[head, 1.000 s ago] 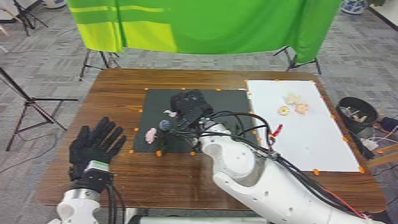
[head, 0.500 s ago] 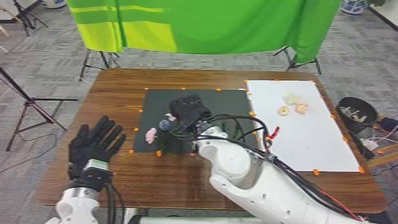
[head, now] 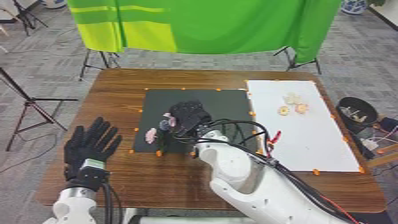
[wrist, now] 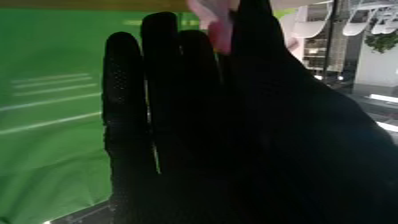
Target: Arrange flowers
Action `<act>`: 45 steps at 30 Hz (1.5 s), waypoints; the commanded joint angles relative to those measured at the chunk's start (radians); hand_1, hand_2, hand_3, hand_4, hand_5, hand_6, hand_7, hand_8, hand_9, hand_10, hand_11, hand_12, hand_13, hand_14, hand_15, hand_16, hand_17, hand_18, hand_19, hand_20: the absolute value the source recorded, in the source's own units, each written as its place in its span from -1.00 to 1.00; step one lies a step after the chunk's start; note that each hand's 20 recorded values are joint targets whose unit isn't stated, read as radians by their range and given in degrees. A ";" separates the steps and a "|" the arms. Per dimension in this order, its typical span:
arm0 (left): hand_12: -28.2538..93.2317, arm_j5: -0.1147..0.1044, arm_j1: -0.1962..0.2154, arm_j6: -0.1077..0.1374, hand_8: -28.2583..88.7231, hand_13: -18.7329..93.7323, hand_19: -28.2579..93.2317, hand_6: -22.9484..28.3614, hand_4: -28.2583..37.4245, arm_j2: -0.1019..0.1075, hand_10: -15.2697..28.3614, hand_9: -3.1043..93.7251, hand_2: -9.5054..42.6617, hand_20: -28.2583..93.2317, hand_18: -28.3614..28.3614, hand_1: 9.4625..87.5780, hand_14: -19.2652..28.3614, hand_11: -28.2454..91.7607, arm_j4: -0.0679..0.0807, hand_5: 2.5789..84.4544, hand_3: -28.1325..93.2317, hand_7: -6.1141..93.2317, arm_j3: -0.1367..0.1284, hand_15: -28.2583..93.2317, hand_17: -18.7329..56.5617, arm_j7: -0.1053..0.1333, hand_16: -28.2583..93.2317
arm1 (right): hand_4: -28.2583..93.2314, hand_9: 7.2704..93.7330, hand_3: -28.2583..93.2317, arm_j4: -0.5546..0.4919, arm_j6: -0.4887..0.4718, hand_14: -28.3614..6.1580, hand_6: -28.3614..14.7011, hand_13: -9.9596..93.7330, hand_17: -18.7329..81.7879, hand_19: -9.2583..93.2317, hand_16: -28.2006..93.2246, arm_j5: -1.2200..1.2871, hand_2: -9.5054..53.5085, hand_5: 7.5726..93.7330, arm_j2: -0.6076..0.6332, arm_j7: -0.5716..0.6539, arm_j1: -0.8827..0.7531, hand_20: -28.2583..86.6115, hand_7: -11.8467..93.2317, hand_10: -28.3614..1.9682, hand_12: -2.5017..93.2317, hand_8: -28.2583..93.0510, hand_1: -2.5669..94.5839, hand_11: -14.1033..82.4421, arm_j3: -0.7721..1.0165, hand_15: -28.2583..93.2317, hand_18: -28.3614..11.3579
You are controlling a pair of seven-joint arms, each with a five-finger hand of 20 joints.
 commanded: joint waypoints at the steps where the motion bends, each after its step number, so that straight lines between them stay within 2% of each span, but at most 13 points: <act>1: -0.33 -0.004 0.013 0.002 -0.64 -0.20 0.15 0.30 -1.00 -0.002 0.41 -0.19 -0.01 -0.27 0.58 -0.55 0.52 -0.10 -0.004 0.00 0.62 -0.61 -0.003 0.21 -0.67 -0.001 -0.64 | -1.00 0.22 0.88 -0.038 -0.068 0.08 0.28 0.35 -0.13 0.35 -0.18 0.016 -1.00 0.11 0.010 0.007 -0.014 -0.08 -0.48 0.10 -0.69 -0.76 0.11 -0.52 0.020 -0.15 -0.45; 9: -0.33 -0.004 0.012 -0.008 -0.64 -0.20 0.16 0.30 -1.00 -0.013 0.42 -0.19 -0.02 -0.26 0.59 -0.55 0.53 -0.09 -0.001 0.03 0.63 -0.60 -0.001 0.22 -0.67 -0.007 -0.63 | -1.00 0.17 0.86 -0.098 -0.062 -0.02 0.25 0.28 -0.17 0.34 -0.21 0.038 -1.00 0.14 0.029 0.042 -0.045 -0.08 -0.50 -0.05 -0.71 -0.75 -0.03 -0.53 0.067 -0.15 -0.50; 14: -0.33 -0.001 0.023 -0.019 -0.65 -0.20 0.16 0.30 -1.00 -0.018 0.42 -0.19 -0.02 -0.26 0.59 -0.55 0.53 -0.09 -0.006 0.03 0.63 -0.60 -0.004 0.23 -0.67 0.006 -0.64 | -0.98 0.10 0.83 -0.135 0.162 -0.12 0.17 0.23 -0.18 0.36 -0.23 0.034 -0.98 0.05 0.106 0.107 -0.113 -0.08 -0.51 -0.17 -0.70 -0.74 -0.26 -0.53 0.179 -0.11 -0.55; 15: -0.33 0.001 0.026 -0.022 -0.65 -0.20 0.16 0.30 -1.00 -0.018 0.42 -0.19 -0.01 -0.26 0.59 -0.55 0.53 -0.09 -0.008 0.03 0.62 -0.60 -0.005 0.23 -0.67 0.011 -0.64 | -0.97 0.10 0.83 -0.134 0.162 -0.15 0.16 0.23 -0.17 0.36 -0.24 0.036 -0.91 0.04 0.122 0.120 -0.121 -0.08 -0.52 -0.19 -0.70 -0.74 -0.29 -0.53 0.216 -0.10 -0.55; 18: -0.33 0.000 0.040 -0.019 -0.65 -0.20 0.16 0.30 -1.00 -0.017 0.41 -0.19 -0.01 -0.26 0.59 -0.55 0.53 -0.09 -0.014 0.03 0.62 -0.60 -0.011 0.23 -0.67 0.023 -0.64 | -0.95 0.10 0.82 -0.112 0.101 -0.17 0.15 0.23 -0.17 0.37 -0.26 0.094 -0.86 0.03 0.160 0.158 -0.137 -0.09 -0.53 -0.21 -0.70 -0.73 -0.29 -0.53 0.331 -0.10 -0.55; 20: -0.33 0.003 0.049 -0.015 -0.65 -0.20 0.16 0.30 -1.00 -0.018 0.41 -0.19 -0.01 -0.26 0.59 -0.55 0.53 -0.09 -0.015 0.04 0.62 -0.60 -0.018 0.23 -0.67 0.024 -0.64 | -0.95 0.06 0.84 -0.105 -0.007 -0.16 0.15 0.18 -0.17 0.36 -0.28 0.154 -0.86 0.03 0.169 0.153 -0.151 -0.11 -0.53 -0.19 -0.70 -0.73 -0.20 -0.53 0.423 -0.13 -0.50; 22: -0.33 -0.014 0.053 -0.007 -0.65 -0.20 0.16 0.30 -1.00 -0.025 0.41 -0.19 -0.02 -0.26 0.59 -0.55 0.53 -0.09 -0.018 0.04 0.62 -0.59 -0.018 0.23 -0.67 0.031 -0.64 | -0.97 -0.08 0.86 -0.080 -0.019 -0.17 0.14 0.03 -0.21 0.36 -0.28 0.144 -0.87 -0.05 0.182 0.186 -0.152 -0.11 -0.50 -0.24 -0.70 -0.74 -0.15 -0.54 0.460 -0.16 -0.48; 23: -0.33 -0.024 0.055 -0.017 -0.65 -0.20 0.15 0.30 -1.00 -0.026 0.41 -0.19 -0.02 -0.26 0.59 -0.54 0.53 -0.09 -0.018 0.04 0.62 -0.59 -0.018 0.23 -0.67 0.034 -0.64 | -0.98 -0.10 0.87 -0.074 -0.038 -0.17 0.14 0.01 -0.22 0.36 -0.28 0.144 -0.88 -0.06 0.191 0.194 -0.154 -0.12 -0.49 -0.24 -0.70 -0.74 -0.13 -0.54 0.480 -0.17 -0.48; 30: -0.33 -0.001 0.075 -0.042 -0.65 -0.19 0.16 0.30 -1.00 -0.030 0.41 -0.19 -0.02 -0.26 0.59 -0.54 0.53 -0.09 -0.018 0.04 0.62 -0.59 -0.024 0.23 -0.67 0.026 -0.64 | -1.00 -0.03 0.85 -0.089 -0.138 -0.15 0.15 0.03 -0.23 0.35 -0.27 0.196 -0.96 -0.03 0.251 0.238 -0.233 -0.12 -0.48 -0.15 -0.70 -0.75 -0.06 -0.53 0.587 -0.19 -0.49; 35: -0.33 -0.010 0.072 -0.007 -0.65 -0.19 0.15 0.29 -1.00 -0.031 0.41 -0.19 -0.02 -0.26 0.59 -0.53 0.53 -0.09 -0.026 0.04 0.62 -0.59 -0.020 0.23 -0.67 0.025 -0.64 | -1.00 -0.01 0.85 -0.067 -0.156 -0.13 0.16 0.07 -0.23 0.35 -0.26 0.279 -0.94 0.00 0.252 0.261 -0.265 -0.11 -0.48 -0.14 -0.70 -0.75 -0.06 -0.53 0.611 -0.20 -0.50; 39: -0.32 -0.011 0.073 -0.009 -0.65 -0.19 0.16 0.30 -1.00 -0.029 0.41 -0.18 -0.02 -0.26 0.59 -0.51 0.53 -0.08 -0.025 0.05 0.62 -0.58 -0.020 0.23 -0.67 0.026 -0.64 | -1.00 -0.01 0.85 -0.016 -0.155 -0.11 0.17 0.08 -0.22 0.35 -0.27 0.286 -0.88 0.00 0.241 0.228 -0.266 -0.11 -0.48 -0.08 -0.70 -0.75 -0.06 -0.53 0.604 -0.21 -0.50; 42: -0.32 -0.026 0.069 0.018 -0.65 -0.19 0.16 0.30 -1.00 -0.033 0.41 -0.18 -0.03 -0.26 0.59 -0.51 0.53 -0.07 -0.029 0.06 0.62 -0.58 -0.015 0.23 -0.67 0.025 -0.64 | -1.00 -0.01 0.85 0.000 -0.138 -0.03 0.19 0.10 -0.20 0.34 -0.27 0.292 -0.82 0.00 0.242 0.209 -0.273 -0.12 -0.47 0.07 -0.71 -0.75 0.01 -0.53 0.599 -0.23 -0.48; 45: -0.32 -0.025 0.076 0.018 -0.65 -0.19 0.16 0.30 -1.00 -0.033 0.42 -0.18 -0.03 -0.26 0.59 -0.50 0.53 -0.06 -0.028 0.06 0.62 -0.57 -0.018 0.24 -0.67 0.025 -0.63 | -1.00 0.01 0.84 0.014 -0.153 0.04 0.23 0.14 -0.17 0.33 -0.27 0.280 -0.78 0.00 0.235 0.207 -0.274 -0.12 -0.46 0.11 -0.72 -0.76 0.04 -0.52 0.594 -0.25 -0.44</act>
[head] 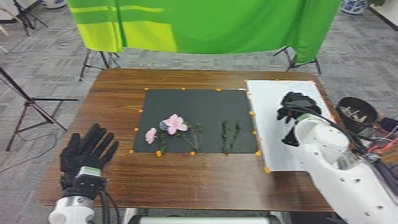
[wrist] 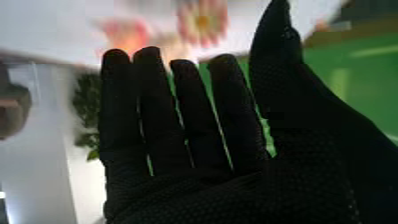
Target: Arrange flowers
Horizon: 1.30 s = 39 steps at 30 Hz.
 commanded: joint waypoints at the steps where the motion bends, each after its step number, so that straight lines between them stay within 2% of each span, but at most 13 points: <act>1: -0.32 -0.020 0.014 0.033 -0.65 -0.19 0.16 0.30 -1.00 -0.015 0.42 -0.18 -0.03 -0.26 0.59 -0.50 0.53 -0.06 -0.010 0.07 0.62 -0.57 0.001 0.25 -0.67 0.001 -0.63 | -1.00 0.03 0.84 0.042 -0.002 0.06 0.24 0.15 -0.16 0.32 -0.27 -0.022 -0.77 0.01 -0.013 -0.029 -0.022 -0.12 -0.46 0.13 -0.72 -0.76 0.06 -0.52 -0.017 -0.25 -0.43; 3: -0.32 -0.019 0.011 0.034 -0.65 -0.19 0.17 0.30 -1.00 -0.016 0.42 -0.18 -0.03 -0.26 0.59 -0.50 0.53 -0.05 -0.009 0.07 0.62 -0.56 0.003 0.25 -0.67 -0.002 -0.64 | -1.00 0.06 0.83 0.040 -0.029 0.06 0.25 0.18 -0.16 0.35 -0.26 -0.017 -0.77 0.03 -0.012 -0.021 -0.028 -0.11 -0.46 0.15 -0.72 -0.76 0.09 -0.52 -0.011 -0.25 -0.43; 6: -0.32 -0.020 0.016 0.035 -0.65 -0.19 0.17 0.30 -1.00 -0.015 0.42 -0.17 -0.03 -0.26 0.59 -0.50 0.53 -0.05 -0.011 0.07 0.62 -0.56 0.001 0.26 -0.67 -0.002 -0.64 | -1.00 0.27 0.76 0.044 -0.030 0.16 0.28 0.31 -0.12 0.57 -0.10 -0.014 -0.80 0.16 -0.011 -0.019 -0.039 -0.01 -0.45 0.07 -0.66 -0.76 0.17 -0.44 -0.011 -0.06 -0.45; 9: -0.32 -0.020 0.018 0.036 -0.65 -0.19 0.17 0.30 -1.00 -0.014 0.42 -0.17 -0.03 -0.26 0.59 -0.50 0.53 -0.05 -0.013 0.07 0.62 -0.56 0.002 0.26 -0.67 -0.001 -0.64 | -1.00 0.52 0.68 0.044 0.015 0.25 0.26 0.40 -0.09 0.64 0.07 -0.024 -0.82 0.30 -0.006 -0.027 -0.055 0.05 -0.40 0.14 -0.33 -0.63 0.28 -0.48 -0.015 0.01 -0.46; 11: -0.32 -0.019 0.022 0.032 -0.65 -0.19 0.17 0.30 -1.00 -0.014 0.42 -0.17 -0.02 -0.26 0.59 -0.50 0.54 -0.04 -0.013 0.07 0.62 -0.56 0.001 0.26 -0.67 -0.001 -0.64 | -1.00 0.63 0.66 0.040 0.062 0.21 0.30 0.44 -0.08 0.64 0.10 -0.030 -0.79 0.40 0.001 -0.038 -0.067 0.07 -0.32 0.18 -0.17 -0.58 0.32 -0.49 -0.019 0.05 -0.45; 14: -0.32 -0.018 0.019 0.037 -0.65 -0.19 0.17 0.30 -1.00 -0.017 0.42 -0.17 -0.02 -0.26 0.59 -0.50 0.54 -0.04 -0.009 0.07 0.62 -0.56 0.000 0.26 -0.67 -0.009 -0.64 | -1.00 0.70 0.66 0.035 0.155 0.18 0.33 0.47 -0.06 0.64 0.12 -0.047 -0.78 0.46 0.017 -0.087 -0.084 0.08 -0.25 0.18 -0.09 -0.56 0.32 -0.47 -0.030 0.06 -0.47; 16: -0.32 -0.032 0.018 0.062 -0.65 -0.19 0.17 0.30 -1.00 -0.018 0.42 -0.17 -0.01 -0.26 0.59 -0.50 0.54 -0.04 -0.014 0.07 0.62 -0.56 0.003 0.26 -0.67 -0.005 -0.64 | -1.00 0.73 0.68 0.034 0.232 0.17 0.34 0.49 -0.05 0.65 0.12 -0.080 -0.78 0.48 0.026 -0.104 -0.085 0.09 -0.23 0.19 -0.08 -0.56 0.29 -0.46 -0.050 0.08 -0.50; 17: -0.32 -0.028 0.019 0.051 -0.65 -0.18 0.17 0.30 -1.00 -0.019 0.42 -0.17 -0.01 -0.26 0.59 -0.50 0.54 -0.04 -0.011 0.07 0.62 -0.56 0.002 0.27 -0.67 -0.010 -0.64 | -1.00 0.74 0.69 0.027 0.263 0.16 0.35 0.49 -0.04 0.66 0.12 -0.085 -0.79 0.50 0.029 -0.109 -0.088 0.10 -0.23 0.19 -0.08 -0.57 0.29 -0.45 -0.057 0.09 -0.50; 23: -0.32 -0.028 0.018 0.043 -0.65 -0.18 0.18 0.31 -1.00 -0.012 0.43 -0.17 0.00 -0.26 0.60 -0.51 0.54 -0.03 -0.012 0.08 0.63 -0.55 0.001 0.28 -0.67 0.000 -0.65 | -1.00 0.77 0.71 -0.040 0.379 0.15 0.34 0.51 -0.03 0.68 0.12 -0.107 -0.83 0.53 0.031 -0.157 -0.067 0.12 -0.23 0.19 -0.06 -0.57 0.28 -0.45 -0.097 0.12 -0.52; 27: -0.32 -0.022 0.020 0.030 -0.66 -0.18 0.18 0.30 -1.00 -0.008 0.42 -0.17 0.00 -0.26 0.60 -0.52 0.54 -0.04 -0.010 0.08 0.63 -0.55 -0.003 0.27 -0.67 0.002 -0.65 | -1.00 0.77 0.72 -0.090 0.376 0.15 0.34 0.51 -0.03 0.68 0.12 -0.089 -0.84 0.54 -0.045 -0.210 -0.020 0.12 -0.23 0.19 -0.05 -0.56 0.28 -0.45 -0.125 0.12 -0.52; 29: -0.32 -0.020 0.012 0.032 -0.66 -0.18 0.18 0.30 -1.00 -0.011 0.41 -0.16 0.00 -0.26 0.60 -0.52 0.54 -0.04 -0.007 0.08 0.63 -0.55 0.001 0.27 -0.67 -0.006 -0.65 | -1.00 0.77 0.72 -0.105 0.382 0.15 0.34 0.51 -0.03 0.68 0.12 -0.075 -0.84 0.54 -0.079 -0.232 0.011 0.12 -0.23 0.18 -0.05 -0.56 0.28 -0.46 -0.161 0.12 -0.52; 35: -0.32 -0.016 -0.003 0.024 -0.66 -0.18 0.17 0.29 -1.00 -0.008 0.40 -0.15 0.00 -0.26 0.60 -0.52 0.54 -0.05 -0.001 0.08 0.63 -0.55 0.013 0.27 -0.67 -0.020 -0.65 | -1.00 0.76 0.71 -0.081 0.304 0.16 0.35 0.50 -0.03 0.67 0.12 -0.051 -0.83 0.53 -0.181 -0.312 0.078 0.13 -0.24 0.20 -0.05 -0.56 0.28 -0.46 -0.271 0.11 -0.50; 39: -0.32 -0.012 -0.015 0.020 -0.66 -0.18 0.17 0.28 -1.00 -0.007 0.40 -0.16 0.00 -0.26 0.59 -0.52 0.54 -0.05 0.000 0.08 0.63 -0.55 0.020 0.27 -0.67 -0.031 -0.64 | -1.00 0.77 0.73 -0.064 0.290 0.16 0.35 0.50 -0.03 0.67 0.12 -0.058 -0.83 0.53 -0.220 -0.327 0.088 0.13 -0.24 0.20 -0.06 -0.56 0.27 -0.47 -0.328 0.11 -0.50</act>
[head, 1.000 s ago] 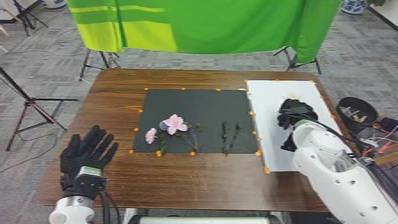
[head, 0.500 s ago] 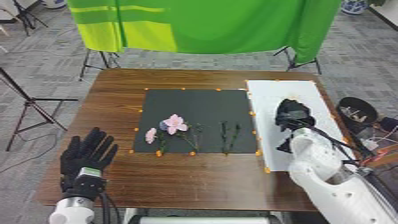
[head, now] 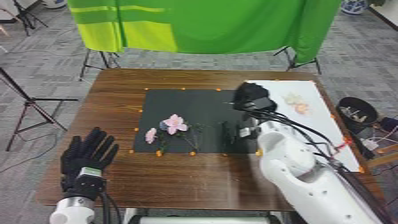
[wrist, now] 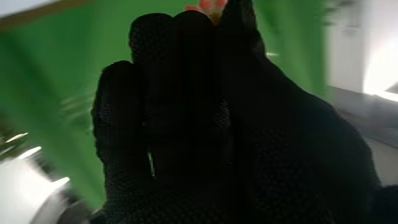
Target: Arrange flowers
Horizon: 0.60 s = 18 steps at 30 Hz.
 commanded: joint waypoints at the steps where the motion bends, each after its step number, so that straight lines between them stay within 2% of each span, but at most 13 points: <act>1: -0.32 0.011 -0.020 -0.018 -0.66 -0.19 0.17 0.28 -1.00 -0.002 0.40 -0.16 0.00 -0.26 0.59 -0.52 0.54 -0.05 0.005 0.08 0.63 -0.55 0.017 0.27 -0.67 -0.029 -0.64 | -1.00 0.77 0.73 0.006 -0.072 0.16 0.35 0.50 -0.03 0.67 0.12 -0.001 -0.83 0.53 -0.135 -0.048 0.035 0.13 -0.24 0.19 -0.06 -0.56 0.27 -0.47 -0.105 0.11 -0.50; 5: -0.32 0.012 -0.024 -0.017 -0.66 -0.19 0.17 0.28 -1.00 -0.001 0.40 -0.16 0.00 -0.26 0.59 -0.52 0.55 -0.05 0.008 0.08 0.63 -0.55 0.017 0.27 -0.67 -0.031 -0.64 | -1.00 0.76 0.72 0.055 -0.102 0.16 0.35 0.51 -0.03 0.67 0.11 -0.016 -0.83 0.53 -0.154 -0.038 0.072 0.13 -0.24 0.19 -0.06 -0.56 0.27 -0.47 -0.149 0.11 -0.50; 7: -0.32 0.018 -0.024 -0.039 -0.66 -0.19 0.17 0.29 -1.00 -0.002 0.40 -0.16 0.00 -0.26 0.59 -0.52 0.55 -0.05 0.014 0.08 0.63 -0.55 0.012 0.27 -0.67 -0.045 -0.64 | -1.00 0.76 0.72 0.078 -0.096 0.16 0.35 0.50 -0.03 0.67 0.11 -0.049 -0.83 0.53 -0.158 -0.039 0.091 0.13 -0.24 0.19 -0.06 -0.57 0.27 -0.47 -0.170 0.11 -0.50; 8: -0.32 0.019 -0.024 -0.042 -0.66 -0.19 0.17 0.28 -1.00 -0.001 0.40 -0.16 0.00 -0.26 0.59 -0.52 0.54 -0.05 0.014 0.08 0.63 -0.55 0.012 0.27 -0.67 -0.046 -0.64 | -1.00 0.76 0.72 0.085 -0.097 0.16 0.35 0.50 -0.03 0.67 0.11 -0.053 -0.83 0.53 -0.161 -0.041 0.097 0.13 -0.25 0.19 -0.07 -0.57 0.27 -0.47 -0.175 0.10 -0.50; 10: -0.32 0.019 -0.027 -0.037 -0.66 -0.19 0.17 0.29 -1.00 -0.001 0.40 -0.17 0.00 -0.26 0.59 -0.52 0.54 -0.05 0.015 0.07 0.63 -0.56 0.014 0.27 -0.67 -0.047 -0.64 | -1.00 0.76 0.72 0.096 -0.092 0.18 0.35 0.50 -0.03 0.66 0.11 -0.064 -0.83 0.53 -0.167 -0.032 0.106 0.13 -0.25 0.18 -0.08 -0.57 0.28 -0.48 -0.187 0.09 -0.50; 13: -0.32 0.019 -0.031 -0.041 -0.65 -0.19 0.17 0.28 -1.00 -0.001 0.40 -0.17 0.00 -0.26 0.59 -0.52 0.54 -0.05 0.017 0.07 0.63 -0.56 0.018 0.26 -0.67 -0.046 -0.64 | -1.00 0.76 0.71 0.105 -0.099 0.21 0.35 0.51 -0.03 0.65 0.11 -0.078 -0.83 0.53 -0.168 -0.028 0.112 0.13 -0.26 0.18 -0.11 -0.58 0.28 -0.51 -0.199 0.06 -0.50; 15: -0.32 0.002 -0.029 -0.051 -0.65 -0.19 0.17 0.28 -1.00 0.002 0.40 -0.17 0.01 -0.26 0.59 -0.54 0.54 -0.05 0.015 0.07 0.62 -0.56 0.016 0.26 -0.67 -0.046 -0.64 | -1.00 0.75 0.70 0.099 -0.128 0.22 0.35 0.50 -0.03 0.64 0.11 -0.055 -0.84 0.52 -0.167 -0.025 0.109 0.12 -0.28 0.18 -0.17 -0.58 0.28 -0.53 -0.193 0.03 -0.49; 16: -0.32 0.006 -0.028 -0.048 -0.65 -0.19 0.17 0.28 -1.00 0.004 0.40 -0.17 0.03 -0.26 0.59 -0.56 0.54 -0.05 0.014 0.07 0.61 -0.57 0.016 0.26 -0.67 -0.042 -0.64 | -1.00 0.74 0.69 0.096 -0.127 0.22 0.35 0.51 -0.03 0.63 0.12 -0.054 -0.85 0.52 -0.164 -0.021 0.109 0.11 -0.28 0.19 -0.19 -0.58 0.29 -0.54 -0.195 0.01 -0.48; 18: -0.32 -0.001 -0.027 -0.045 -0.65 -0.19 0.16 0.28 -1.00 0.003 0.40 -0.17 0.04 -0.26 0.59 -0.57 0.54 -0.06 0.014 0.07 0.61 -0.57 0.013 0.26 -0.67 -0.042 -0.64 | -1.00 0.70 0.68 0.088 -0.135 0.23 0.35 0.50 -0.03 0.61 0.12 -0.061 -0.90 0.49 -0.163 -0.020 0.101 0.09 -0.30 0.19 -0.24 -0.59 0.27 -0.57 -0.189 -0.04 -0.47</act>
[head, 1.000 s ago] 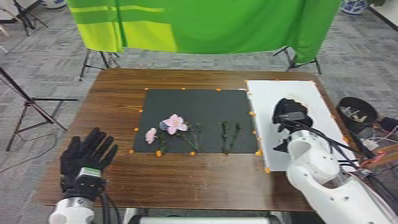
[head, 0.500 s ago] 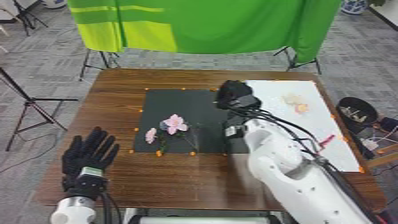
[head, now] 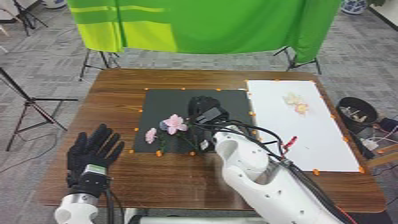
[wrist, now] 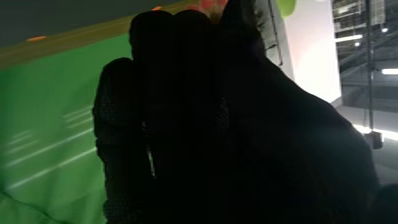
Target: Arrange flowers
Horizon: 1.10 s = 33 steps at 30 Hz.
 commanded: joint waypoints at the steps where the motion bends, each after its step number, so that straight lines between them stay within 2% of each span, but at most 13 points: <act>1: -0.32 -0.013 0.006 -0.016 -0.65 -0.19 0.16 0.28 -1.00 0.004 0.40 -0.17 0.04 -0.26 0.59 -0.57 0.54 -0.06 0.000 0.07 0.61 -0.57 -0.004 0.26 -0.67 -0.003 -0.64 | -1.00 0.69 0.69 -0.028 -0.053 0.24 0.35 0.50 -0.03 0.60 0.12 0.009 -0.93 0.48 -0.002 0.009 0.002 0.08 -0.29 0.19 -0.27 -0.59 0.26 -0.56 0.010 -0.06 -0.47; 4: -0.32 -0.032 0.006 0.006 -0.65 -0.19 0.16 0.28 -1.00 0.004 0.40 -0.17 0.04 -0.26 0.59 -0.57 0.55 -0.06 -0.005 0.06 0.61 -0.57 -0.002 0.26 -0.67 0.007 -0.64 | -1.00 0.62 0.71 -0.052 -0.138 0.23 0.35 0.48 -0.05 0.57 0.10 0.048 -1.00 0.45 -0.008 -0.005 -0.013 0.05 -0.32 0.16 -0.37 -0.60 0.22 -0.53 0.038 -0.10 -0.47; 7: -0.32 -0.026 0.004 -0.001 -0.65 -0.19 0.16 0.29 -1.00 0.004 0.41 -0.17 0.04 -0.26 0.60 -0.58 0.55 -0.06 -0.004 0.02 0.61 -0.58 -0.002 0.26 -0.67 0.002 -0.64 | -1.00 0.48 0.74 -0.047 -0.142 0.22 0.37 0.43 -0.07 0.50 0.01 0.013 -1.00 0.42 -0.007 -0.008 -0.018 0.01 -0.36 0.12 -0.59 -0.61 0.19 -0.43 0.036 -0.15 -0.42; 11: -0.31 -0.029 0.005 -0.001 -0.65 -0.19 0.17 0.29 -1.00 0.005 0.41 -0.18 0.04 -0.26 0.60 -0.58 0.55 -0.06 -0.003 0.01 0.62 -0.58 -0.003 0.26 -0.67 -0.001 -0.64 | -1.00 0.45 0.76 -0.056 -0.173 0.22 0.37 0.41 -0.07 0.48 -0.01 0.030 -1.00 0.40 -0.007 0.008 -0.026 0.00 -0.37 0.11 -0.62 -0.62 0.17 -0.44 0.047 -0.16 -0.41; 12: -0.31 -0.035 0.006 0.003 -0.65 -0.19 0.17 0.29 -1.00 0.006 0.41 -0.18 0.04 -0.26 0.60 -0.58 0.55 -0.06 -0.004 0.01 0.62 -0.58 -0.003 0.26 -0.67 0.002 -0.64 | -1.00 0.44 0.77 -0.059 -0.182 0.21 0.37 0.41 -0.08 0.48 -0.02 0.031 -1.00 0.40 -0.006 0.011 -0.027 0.00 -0.37 0.10 -0.62 -0.63 0.16 -0.44 0.048 -0.16 -0.41; 13: -0.31 -0.043 0.008 -0.003 -0.65 -0.19 0.17 0.29 -1.00 0.006 0.41 -0.18 0.04 -0.26 0.60 -0.58 0.55 -0.05 -0.004 0.01 0.62 -0.58 -0.004 0.26 -0.67 0.003 -0.64 | -1.00 0.43 0.78 -0.063 -0.193 0.20 0.37 0.40 -0.08 0.48 -0.03 0.035 -1.00 0.40 -0.006 0.016 -0.028 0.00 -0.38 0.10 -0.62 -0.64 0.15 -0.44 0.049 -0.16 -0.42; 16: -0.31 -0.049 0.006 0.001 -0.65 -0.19 0.17 0.29 -1.00 0.008 0.41 -0.18 0.04 -0.26 0.60 -0.58 0.54 -0.06 -0.005 0.01 0.62 -0.58 -0.001 0.26 -0.67 0.010 -0.64 | -1.00 0.32 0.82 -0.070 -0.210 0.13 0.38 0.35 -0.09 0.47 -0.16 0.037 -1.00 0.38 -0.006 0.022 -0.028 0.00 -0.39 0.12 -0.66 -0.74 0.11 -0.51 0.053 -0.14 -0.43; 19: -0.31 -0.073 0.001 0.020 -0.65 -0.20 0.17 0.29 -1.00 0.010 0.42 -0.18 0.10 -0.26 0.60 -0.65 0.54 -0.06 -0.009 -0.02 0.60 -0.59 0.005 0.25 -0.67 0.024 -0.64 | -1.00 0.19 0.84 -0.073 -0.212 0.05 0.37 0.29 -0.12 0.43 -0.19 0.030 -1.00 0.35 -0.004 0.020 -0.032 -0.02 -0.39 0.00 -0.70 -0.77 0.07 -0.55 0.055 -0.18 -0.44; 23: -0.31 -0.071 0.004 0.017 -0.65 -0.20 0.17 0.29 -1.00 0.011 0.43 -0.20 0.18 -0.26 0.60 -0.67 0.54 -0.06 -0.010 -0.09 0.52 -0.60 0.004 0.25 -0.67 0.029 -0.64 | -1.00 0.12 0.85 -0.084 -0.218 0.01 0.35 0.24 -0.13 0.40 -0.20 0.037 -1.00 0.31 -0.001 0.022 -0.037 -0.04 -0.39 -0.07 -0.71 -0.78 0.02 -0.57 0.062 -0.21 -0.42; 27: -0.31 -0.067 0.005 0.016 -0.65 -0.20 0.17 0.29 -1.00 0.008 0.43 -0.20 0.18 -0.26 0.60 -0.69 0.55 -0.06 -0.009 -0.09 0.53 -0.60 0.005 0.24 -0.67 0.026 -0.64 | -1.00 0.03 0.85 -0.098 -0.242 0.07 0.35 0.29 -0.12 0.49 -0.17 0.028 -1.00 0.20 0.004 0.026 -0.042 0.00 -0.42 0.12 -0.73 -0.77 0.00 -0.57 0.072 -0.12 -0.48; 31: -0.31 -0.066 0.004 0.016 -0.64 -0.20 0.17 0.29 -1.00 0.002 0.43 -0.20 0.17 -0.26 0.61 -0.69 0.55 -0.06 -0.010 -0.09 0.54 -0.60 0.006 0.24 -0.67 0.026 -0.64 | -1.00 -0.02 0.84 -0.125 -0.249 0.04 0.32 0.29 -0.12 0.53 -0.18 0.010 -1.00 0.11 0.028 0.034 -0.052 0.01 -0.44 0.13 -0.73 -0.77 -0.05 -0.57 0.096 -0.05 -0.52; 33: -0.31 -0.061 0.006 0.005 -0.64 -0.20 0.17 0.29 -1.00 -0.001 0.43 -0.20 0.16 -0.26 0.61 -0.70 0.55 -0.06 -0.009 -0.09 0.55 -0.60 0.004 0.24 -0.67 0.025 -0.63 | -1.00 -0.05 0.84 -0.144 -0.214 -0.01 0.29 0.25 -0.14 0.53 -0.19 -0.016 -1.00 0.06 0.065 0.038 -0.063 0.01 -0.46 0.11 -0.73 -0.76 -0.10 -0.58 0.125 -0.03 -0.55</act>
